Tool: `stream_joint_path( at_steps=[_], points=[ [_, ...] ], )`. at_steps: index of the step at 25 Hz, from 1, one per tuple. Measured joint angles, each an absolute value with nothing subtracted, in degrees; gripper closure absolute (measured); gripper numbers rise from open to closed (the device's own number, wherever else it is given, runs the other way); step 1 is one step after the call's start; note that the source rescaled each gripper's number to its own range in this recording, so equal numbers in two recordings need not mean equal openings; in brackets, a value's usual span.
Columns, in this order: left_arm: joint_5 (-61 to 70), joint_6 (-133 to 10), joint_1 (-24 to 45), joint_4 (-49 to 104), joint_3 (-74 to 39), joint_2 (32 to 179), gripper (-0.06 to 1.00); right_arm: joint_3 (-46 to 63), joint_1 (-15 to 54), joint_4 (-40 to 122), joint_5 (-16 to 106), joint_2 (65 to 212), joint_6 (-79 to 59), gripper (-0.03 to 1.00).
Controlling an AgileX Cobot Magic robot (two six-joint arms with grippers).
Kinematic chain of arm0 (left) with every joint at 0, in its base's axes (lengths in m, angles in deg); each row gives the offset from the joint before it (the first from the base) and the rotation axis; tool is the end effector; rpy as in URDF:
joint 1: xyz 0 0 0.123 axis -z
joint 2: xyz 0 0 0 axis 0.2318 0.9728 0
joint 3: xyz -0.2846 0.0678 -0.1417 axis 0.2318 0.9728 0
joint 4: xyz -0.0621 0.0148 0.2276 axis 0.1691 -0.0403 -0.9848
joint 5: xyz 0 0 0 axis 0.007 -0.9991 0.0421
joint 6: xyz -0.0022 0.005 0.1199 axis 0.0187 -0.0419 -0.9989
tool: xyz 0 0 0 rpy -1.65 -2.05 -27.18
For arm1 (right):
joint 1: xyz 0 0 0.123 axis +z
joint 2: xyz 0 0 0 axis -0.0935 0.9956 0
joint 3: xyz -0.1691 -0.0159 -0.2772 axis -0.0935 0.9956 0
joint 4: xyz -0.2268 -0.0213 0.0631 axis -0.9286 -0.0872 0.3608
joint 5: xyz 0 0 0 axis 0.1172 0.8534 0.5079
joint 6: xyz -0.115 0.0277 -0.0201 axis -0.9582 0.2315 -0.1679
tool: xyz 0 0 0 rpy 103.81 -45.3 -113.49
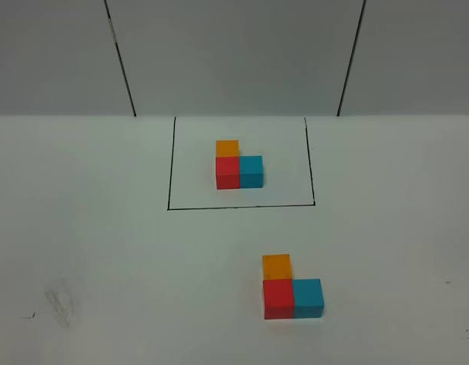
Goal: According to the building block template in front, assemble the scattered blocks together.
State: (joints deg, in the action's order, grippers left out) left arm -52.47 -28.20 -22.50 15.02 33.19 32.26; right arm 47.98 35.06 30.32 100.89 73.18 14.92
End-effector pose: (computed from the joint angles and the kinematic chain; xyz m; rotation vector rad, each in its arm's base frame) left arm -0.0345 -0.0074 0.2582 -0.1504 2.0300 0.0849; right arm -0.0241 -0.0273 0.3128 -0.6738 1.9564 0.4052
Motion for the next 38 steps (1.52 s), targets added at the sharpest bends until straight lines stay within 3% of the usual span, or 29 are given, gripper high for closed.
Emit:
stream_joint_path(
  at_steps=[10,16,26,38],
  points=[
    [-52.5,-28.2,-22.5,15.0,33.2,32.3,-0.05,58.1,35.1,33.3,98.7,65.9,10.7,-0.03],
    [-52.5,-28.2,-22.5,15.0,33.2,32.3,-0.05,60.3,35.1,35.1,96.9,65.9,9.1,0.05],
    [-52.5,-28.2,-22.5,15.0,33.2,32.3,-0.05,60.3,34.4,37.2,96.7,65.9,9.0,0.34],
    [-52.5,-28.2,-22.5,15.0,33.2,32.3,-0.05,60.3,16.9,37.2,96.6,65.9,9.0,0.7]
  ],
)
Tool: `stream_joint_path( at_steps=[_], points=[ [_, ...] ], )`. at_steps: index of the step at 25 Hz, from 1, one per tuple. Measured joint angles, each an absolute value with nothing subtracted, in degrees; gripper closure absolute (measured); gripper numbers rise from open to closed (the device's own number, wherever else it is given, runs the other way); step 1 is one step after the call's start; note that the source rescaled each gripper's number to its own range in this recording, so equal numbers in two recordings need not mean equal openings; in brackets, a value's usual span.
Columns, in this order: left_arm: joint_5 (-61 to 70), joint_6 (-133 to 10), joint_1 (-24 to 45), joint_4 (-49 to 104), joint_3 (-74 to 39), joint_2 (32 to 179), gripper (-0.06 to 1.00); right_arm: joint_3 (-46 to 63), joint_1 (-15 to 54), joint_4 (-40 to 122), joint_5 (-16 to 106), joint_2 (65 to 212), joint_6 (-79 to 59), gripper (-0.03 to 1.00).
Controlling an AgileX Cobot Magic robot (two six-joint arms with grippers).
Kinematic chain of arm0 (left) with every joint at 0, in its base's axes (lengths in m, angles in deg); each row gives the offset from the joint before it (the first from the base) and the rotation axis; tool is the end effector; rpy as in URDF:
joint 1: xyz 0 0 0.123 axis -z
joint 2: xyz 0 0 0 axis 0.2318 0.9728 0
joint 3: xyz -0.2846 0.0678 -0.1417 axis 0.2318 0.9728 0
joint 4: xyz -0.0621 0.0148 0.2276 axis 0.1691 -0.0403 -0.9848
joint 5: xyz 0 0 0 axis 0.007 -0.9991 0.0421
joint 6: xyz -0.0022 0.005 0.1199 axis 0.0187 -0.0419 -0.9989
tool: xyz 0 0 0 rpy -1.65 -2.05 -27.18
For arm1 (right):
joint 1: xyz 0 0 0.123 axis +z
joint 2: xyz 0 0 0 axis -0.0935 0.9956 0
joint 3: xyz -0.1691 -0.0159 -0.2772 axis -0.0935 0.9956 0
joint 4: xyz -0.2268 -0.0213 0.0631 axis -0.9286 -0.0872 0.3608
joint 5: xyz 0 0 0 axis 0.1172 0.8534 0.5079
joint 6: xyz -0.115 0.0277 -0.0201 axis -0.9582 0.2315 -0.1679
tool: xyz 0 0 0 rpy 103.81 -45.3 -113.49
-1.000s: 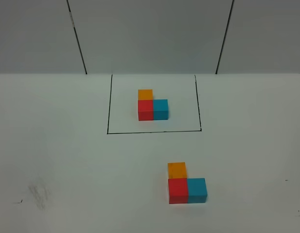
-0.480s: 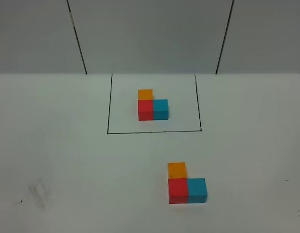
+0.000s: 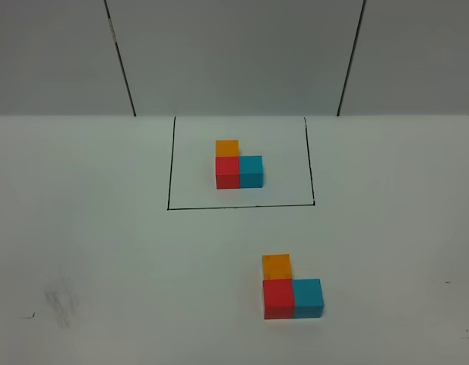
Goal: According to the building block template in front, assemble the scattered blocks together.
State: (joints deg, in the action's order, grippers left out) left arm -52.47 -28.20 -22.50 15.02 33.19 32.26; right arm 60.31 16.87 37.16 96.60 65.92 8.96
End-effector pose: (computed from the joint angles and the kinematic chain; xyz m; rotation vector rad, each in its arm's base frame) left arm -0.0345 -0.0074 0.2582 -0.1504 2.0300 0.0849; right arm -0.0316 -0.0048 0.2553 -0.4700 2.0151 0.2848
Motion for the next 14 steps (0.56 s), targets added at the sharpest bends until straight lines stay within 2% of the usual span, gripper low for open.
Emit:
stream_joint_path(
  at_steps=[9,14],
  points=[
    [-52.5,-28.2,-22.5,15.0,33.2,32.3,-0.05,60.3,2.8,37.2,96.6,65.9,8.9,0.93],
    [-52.5,-28.2,-22.5,15.0,33.2,32.3,-0.05,60.3,-0.5,37.2,96.6,65.9,8.9,0.97]
  ],
)
